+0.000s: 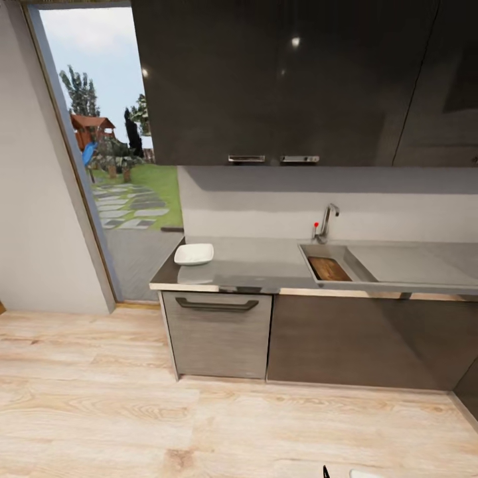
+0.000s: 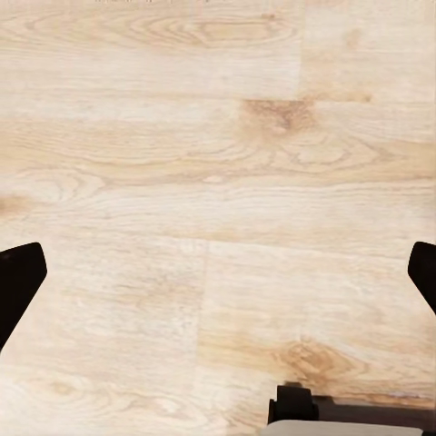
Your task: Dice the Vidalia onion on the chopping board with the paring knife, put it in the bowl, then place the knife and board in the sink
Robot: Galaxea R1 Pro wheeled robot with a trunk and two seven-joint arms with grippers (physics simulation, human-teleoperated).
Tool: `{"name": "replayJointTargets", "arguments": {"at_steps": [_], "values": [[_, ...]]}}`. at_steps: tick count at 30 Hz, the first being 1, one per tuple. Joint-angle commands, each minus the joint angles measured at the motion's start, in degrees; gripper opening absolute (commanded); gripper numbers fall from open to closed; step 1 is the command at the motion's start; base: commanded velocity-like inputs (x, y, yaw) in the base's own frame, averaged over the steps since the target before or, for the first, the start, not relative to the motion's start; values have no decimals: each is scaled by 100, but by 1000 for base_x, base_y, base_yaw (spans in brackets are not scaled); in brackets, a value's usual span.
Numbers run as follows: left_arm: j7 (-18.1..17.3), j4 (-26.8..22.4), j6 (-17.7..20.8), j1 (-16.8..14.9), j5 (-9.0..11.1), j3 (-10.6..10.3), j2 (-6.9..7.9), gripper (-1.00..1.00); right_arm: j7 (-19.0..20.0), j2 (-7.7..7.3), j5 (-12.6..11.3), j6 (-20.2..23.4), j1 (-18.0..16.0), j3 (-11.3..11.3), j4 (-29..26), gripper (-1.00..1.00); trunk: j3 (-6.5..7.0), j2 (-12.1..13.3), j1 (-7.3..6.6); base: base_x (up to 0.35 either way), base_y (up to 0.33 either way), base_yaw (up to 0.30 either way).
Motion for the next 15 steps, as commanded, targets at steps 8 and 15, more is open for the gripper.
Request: {"name": "replayJointTargets", "arguments": {"at_steps": [8,15], "values": [[4,134,-15,-12,68,-51,-22,100,-13,-36,60,118,-6,-37,228,100,18,-7,1,0,0,0],[18,256,592,11,83,-44,-91,100,-6,-90,60,1749,522,-37,358,100,19,-7,1,0,0,0]]}}
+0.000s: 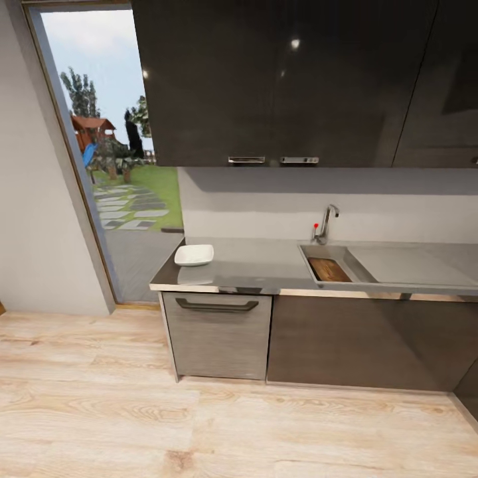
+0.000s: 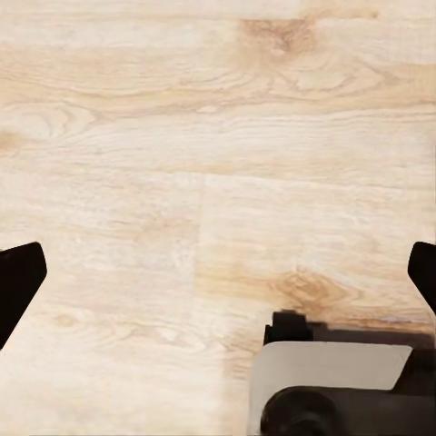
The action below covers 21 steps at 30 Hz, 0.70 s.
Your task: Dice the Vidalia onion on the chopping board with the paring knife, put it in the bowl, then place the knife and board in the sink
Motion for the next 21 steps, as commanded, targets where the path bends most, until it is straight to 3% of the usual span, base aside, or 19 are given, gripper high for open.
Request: {"name": "replayJointTargets", "arguments": {"at_steps": [1,4,7,10,14,18,21], "values": [[-11,27,266,23,57,-50,-3,100,-18,-13,62,144,94,-37,8,100,-8,-7,1,0,0,0],[-34,32,969,241,76,-49,4,100,-20,-47,62,580,303,-35,15,100,-8,-7,1,0,0,0],[-16,32,1210,418,89,-49,22,100,-79,-57,62,1101,369,-38,2,100,-8,-7,1,0,0,0],[-18,22,1433,476,88,-53,-19,100,-200,-54,72,1343,391,-35,-26,100,-8,-7,1,0,0,0],[-47,11,1449,483,81,-57,-39,100,-215,-15,59,1219,392,-41,-33,100,-8,-7,1,0,0,0],[-58,8,1432,485,73,-58,-22,100,-208,160,45,785,395,-43,-35,100,-8,-7,1,0,0,0],[-60,8,1430,485,75,-60,-27,100,-205,198,51,538,395,-42,-35,100,-8,-7,1,0,0,0]]}}
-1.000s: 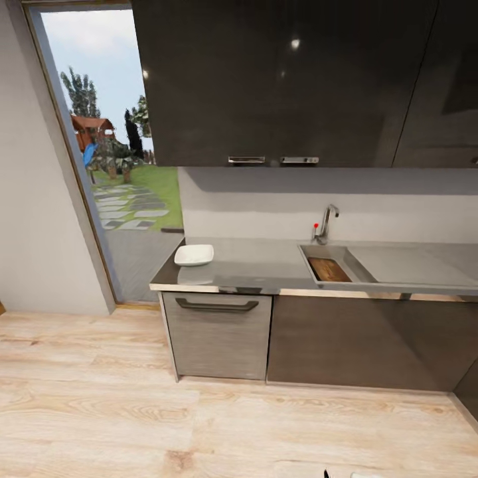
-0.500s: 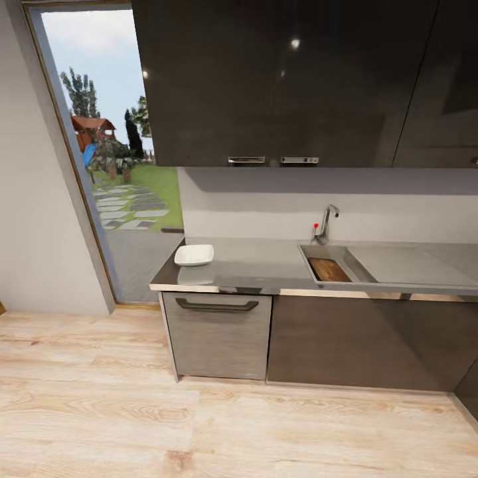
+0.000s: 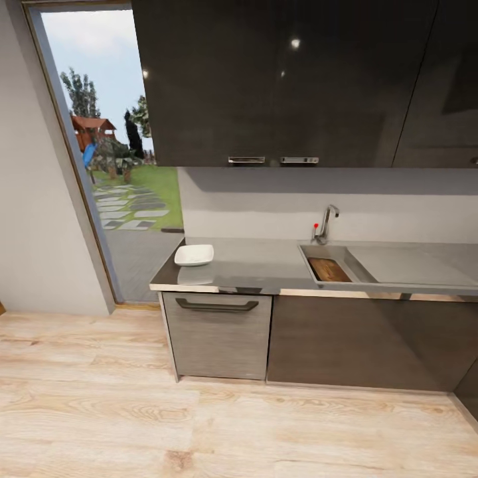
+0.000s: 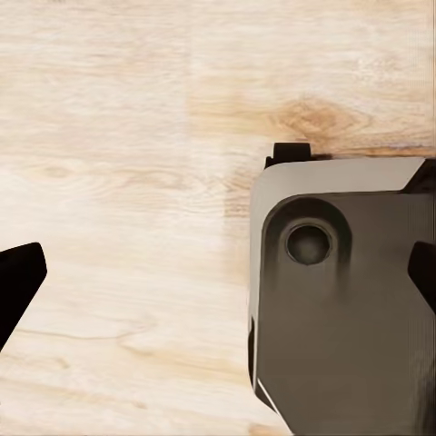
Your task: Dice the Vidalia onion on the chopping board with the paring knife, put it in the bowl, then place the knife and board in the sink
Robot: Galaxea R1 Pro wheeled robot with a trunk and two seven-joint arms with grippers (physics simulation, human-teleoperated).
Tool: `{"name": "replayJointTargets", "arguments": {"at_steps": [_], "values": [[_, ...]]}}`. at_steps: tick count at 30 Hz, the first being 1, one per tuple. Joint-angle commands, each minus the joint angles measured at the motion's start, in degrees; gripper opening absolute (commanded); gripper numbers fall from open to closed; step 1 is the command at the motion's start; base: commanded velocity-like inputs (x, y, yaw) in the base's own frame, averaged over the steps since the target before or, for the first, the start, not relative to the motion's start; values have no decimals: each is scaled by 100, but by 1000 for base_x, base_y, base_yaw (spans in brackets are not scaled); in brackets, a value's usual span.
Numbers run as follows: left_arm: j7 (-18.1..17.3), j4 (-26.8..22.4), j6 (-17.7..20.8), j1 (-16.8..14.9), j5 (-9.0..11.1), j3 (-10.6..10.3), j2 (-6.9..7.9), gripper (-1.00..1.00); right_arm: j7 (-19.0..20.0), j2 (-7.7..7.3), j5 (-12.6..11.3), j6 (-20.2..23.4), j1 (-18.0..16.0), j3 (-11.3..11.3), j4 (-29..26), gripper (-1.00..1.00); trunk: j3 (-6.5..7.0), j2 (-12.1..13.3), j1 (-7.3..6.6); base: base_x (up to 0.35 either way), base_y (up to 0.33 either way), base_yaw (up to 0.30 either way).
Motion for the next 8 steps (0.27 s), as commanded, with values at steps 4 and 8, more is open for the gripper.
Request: {"name": "replayJointTargets", "arguments": {"at_steps": [4,8], "values": [[4,-1,7,-6,47,-54,-34,100,-21,4,66,-129,-2,-51,5,100,-8,-7,1,0,0,0],[4,-2,6,-6,50,-55,-20,100,-25,14,63,-145,-5,-45,5,100,-8,-7,1,0,0,0]]}}
